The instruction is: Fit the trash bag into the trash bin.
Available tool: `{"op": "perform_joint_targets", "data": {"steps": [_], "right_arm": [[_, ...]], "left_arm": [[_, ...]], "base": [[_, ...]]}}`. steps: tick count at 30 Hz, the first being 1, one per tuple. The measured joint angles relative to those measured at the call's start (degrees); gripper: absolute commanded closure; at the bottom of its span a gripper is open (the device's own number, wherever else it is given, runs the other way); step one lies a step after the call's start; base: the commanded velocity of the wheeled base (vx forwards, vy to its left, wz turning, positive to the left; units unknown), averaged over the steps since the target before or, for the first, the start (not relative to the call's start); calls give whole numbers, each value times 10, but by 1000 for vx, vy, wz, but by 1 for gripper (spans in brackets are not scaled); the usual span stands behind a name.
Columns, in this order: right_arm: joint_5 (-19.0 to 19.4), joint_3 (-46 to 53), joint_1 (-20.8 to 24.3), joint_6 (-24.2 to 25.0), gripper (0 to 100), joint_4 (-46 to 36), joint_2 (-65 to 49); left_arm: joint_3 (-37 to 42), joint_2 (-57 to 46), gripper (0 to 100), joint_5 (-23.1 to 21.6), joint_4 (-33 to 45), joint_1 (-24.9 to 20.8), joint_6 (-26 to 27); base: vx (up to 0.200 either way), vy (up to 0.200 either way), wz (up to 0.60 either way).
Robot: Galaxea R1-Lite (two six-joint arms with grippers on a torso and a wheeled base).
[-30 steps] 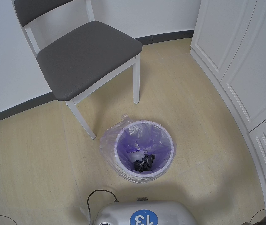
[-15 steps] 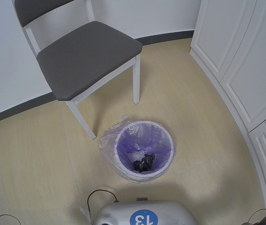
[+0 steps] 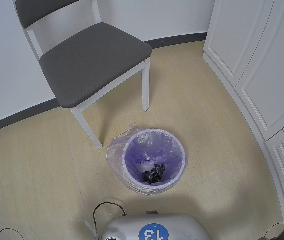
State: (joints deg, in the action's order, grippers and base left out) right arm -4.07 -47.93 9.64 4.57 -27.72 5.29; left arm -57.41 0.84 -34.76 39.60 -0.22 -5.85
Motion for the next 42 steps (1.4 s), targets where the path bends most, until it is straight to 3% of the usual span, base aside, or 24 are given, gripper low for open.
{"op": "perform_joint_targets", "data": {"steps": [8,14,18,20,25,29,34,42], "right_arm": [[-2,32,0,-5,0,15,-1],[-22,38,0,-8,0,26,-1],[-25,41,-11,-5,0,29,-1],[-15,48,-30,-4,0,29,-1],[51,90,-71,-5,0,35,-20],[68,132,-85,-6,0,54,-34],[66,204,-91,-9,0,120,-41],[65,381,-94,-9,0,311,-44]], "left_arm": [[10,-2,0,26,5,0,28],[19,-3,0,81,5,0,35],[23,-3,0,89,5,0,36],[24,-3,0,90,5,0,36],[33,-2,0,105,3,0,36],[63,-2,0,166,-11,0,39],[121,-2,0,220,-55,0,39],[271,-2,0,296,-183,0,36]], "base": [[0,0,0],[0,0,0],[0,0,0],[0,0,0],[0,0,0],[0,0,0],[0,0,0],[0,0,0]]}}
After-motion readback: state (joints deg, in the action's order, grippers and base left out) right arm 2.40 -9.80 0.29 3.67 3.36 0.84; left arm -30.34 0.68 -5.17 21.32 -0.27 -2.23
